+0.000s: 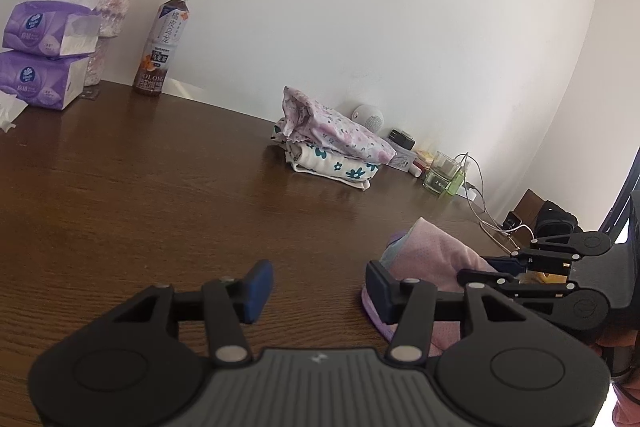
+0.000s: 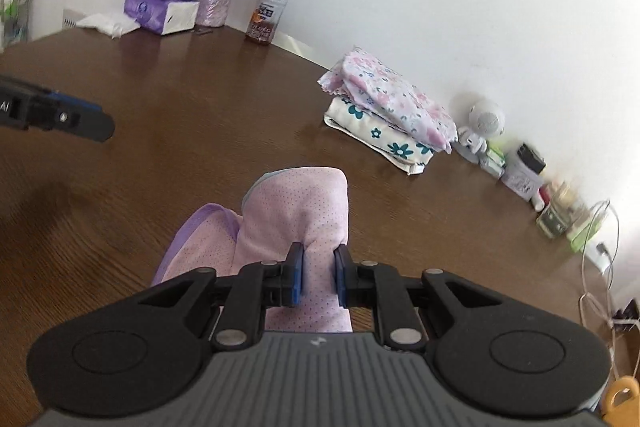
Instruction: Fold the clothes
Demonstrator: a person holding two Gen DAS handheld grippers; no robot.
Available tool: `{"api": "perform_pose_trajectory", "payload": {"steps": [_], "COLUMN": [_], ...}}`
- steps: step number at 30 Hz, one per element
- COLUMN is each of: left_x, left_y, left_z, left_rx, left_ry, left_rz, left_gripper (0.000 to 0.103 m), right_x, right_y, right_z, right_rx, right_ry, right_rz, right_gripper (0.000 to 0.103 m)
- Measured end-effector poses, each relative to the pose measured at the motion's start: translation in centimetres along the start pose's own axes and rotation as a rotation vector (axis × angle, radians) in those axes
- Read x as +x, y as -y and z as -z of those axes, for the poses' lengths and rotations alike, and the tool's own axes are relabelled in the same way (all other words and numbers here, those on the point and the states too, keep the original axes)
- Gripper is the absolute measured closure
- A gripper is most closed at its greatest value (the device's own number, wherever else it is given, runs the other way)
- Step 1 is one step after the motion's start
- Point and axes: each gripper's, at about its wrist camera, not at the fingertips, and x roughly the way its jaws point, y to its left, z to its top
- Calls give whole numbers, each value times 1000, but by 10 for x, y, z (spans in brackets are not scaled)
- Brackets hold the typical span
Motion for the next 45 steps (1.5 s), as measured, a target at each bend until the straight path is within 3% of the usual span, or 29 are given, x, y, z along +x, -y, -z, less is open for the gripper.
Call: {"api": "perform_pose_trajectory", "payload": {"steps": [6,14,19,23,27,29,31,34,39,45], "left_x": [-5,-8,-5,-2,4,9,19,41,76,58], "left_y": [2,3,4,5,14,24,34,47,56,48], "left_z": [0,1,4,5,5,5,4,6,12,10], "left_rx": [9,17,27,33,53,69,84,107,103,70], "left_ry": [10,19,5,5,14,19,20,-18,-111,-52], "left_rz": [14,11,9,25,72,98,116,92,24,77], "left_gripper": [49,48,48,48,50,58,74,79,83,80], "right_x": [-7,-11,-7,-20,-34,-33,-28,-20,-8,-30], "right_y": [-44,-71,-71,-49,-9,4,9,7,5,16], "right_z": [-9,-8,-1,5,19,31,42,53,62,71], "right_rx": [-137,-120,-40,117,293,344,375,391,406,454], "right_ry": [29,37,35,92,150,140,128,124,107,199], "right_rz": [8,-101,-169,-261,-246,-238,-253,-292,-330,-388], "right_gripper": [88,83,78,77,77,77,77,77,77,74]}}
